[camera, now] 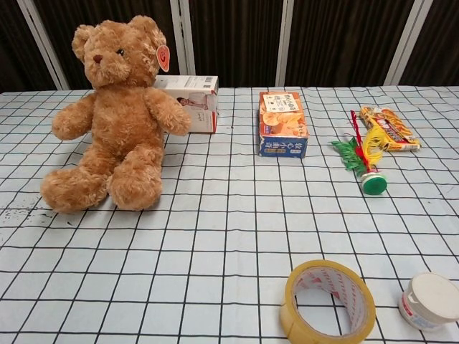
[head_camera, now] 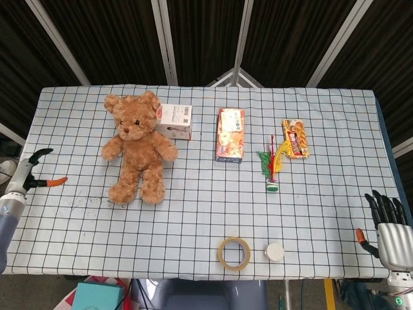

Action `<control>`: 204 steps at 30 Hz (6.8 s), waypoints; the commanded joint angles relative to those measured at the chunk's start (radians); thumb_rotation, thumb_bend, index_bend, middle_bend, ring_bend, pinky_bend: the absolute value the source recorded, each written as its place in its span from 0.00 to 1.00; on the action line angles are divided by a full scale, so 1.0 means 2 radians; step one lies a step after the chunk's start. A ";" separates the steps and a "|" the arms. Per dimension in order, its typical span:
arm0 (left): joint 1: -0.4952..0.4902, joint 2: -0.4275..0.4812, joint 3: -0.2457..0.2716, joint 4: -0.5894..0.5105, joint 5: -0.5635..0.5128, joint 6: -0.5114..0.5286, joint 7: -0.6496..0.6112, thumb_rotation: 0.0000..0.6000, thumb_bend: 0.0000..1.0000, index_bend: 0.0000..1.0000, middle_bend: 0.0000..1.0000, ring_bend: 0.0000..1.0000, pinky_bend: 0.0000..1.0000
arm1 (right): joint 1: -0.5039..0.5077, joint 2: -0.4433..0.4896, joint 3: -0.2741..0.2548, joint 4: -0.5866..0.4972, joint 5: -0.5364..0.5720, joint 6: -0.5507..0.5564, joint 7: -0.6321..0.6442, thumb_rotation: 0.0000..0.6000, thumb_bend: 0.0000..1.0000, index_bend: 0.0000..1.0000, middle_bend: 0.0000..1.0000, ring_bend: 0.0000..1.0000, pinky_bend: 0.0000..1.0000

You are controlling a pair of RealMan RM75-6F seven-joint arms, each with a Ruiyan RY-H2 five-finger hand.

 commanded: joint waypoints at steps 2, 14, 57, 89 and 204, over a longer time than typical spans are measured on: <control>-0.037 -0.025 -0.015 0.016 -0.039 -0.032 0.007 1.00 0.21 0.15 0.09 0.00 0.00 | -0.001 0.001 0.001 0.000 0.003 -0.001 0.002 1.00 0.37 0.09 0.06 0.09 0.00; -0.114 -0.096 -0.009 0.080 -0.127 -0.062 0.034 1.00 0.21 0.15 0.12 0.00 0.00 | -0.001 0.002 0.003 -0.004 0.015 -0.010 0.008 1.00 0.37 0.09 0.06 0.09 0.00; -0.151 -0.190 -0.040 0.132 -0.190 0.018 0.063 1.00 0.47 0.35 0.33 0.00 0.00 | -0.003 0.006 0.006 -0.005 0.024 -0.014 0.010 1.00 0.37 0.09 0.06 0.09 0.00; -0.156 -0.224 -0.066 0.138 -0.229 0.081 0.140 1.00 0.60 0.44 0.48 0.06 0.04 | -0.005 0.008 0.006 -0.011 0.028 -0.018 0.018 1.00 0.37 0.11 0.06 0.09 0.00; -0.091 -0.107 -0.091 -0.026 -0.171 0.072 0.197 1.00 0.25 0.20 0.19 0.00 0.03 | -0.001 0.006 0.004 -0.010 0.024 -0.023 0.019 1.00 0.37 0.11 0.06 0.09 0.00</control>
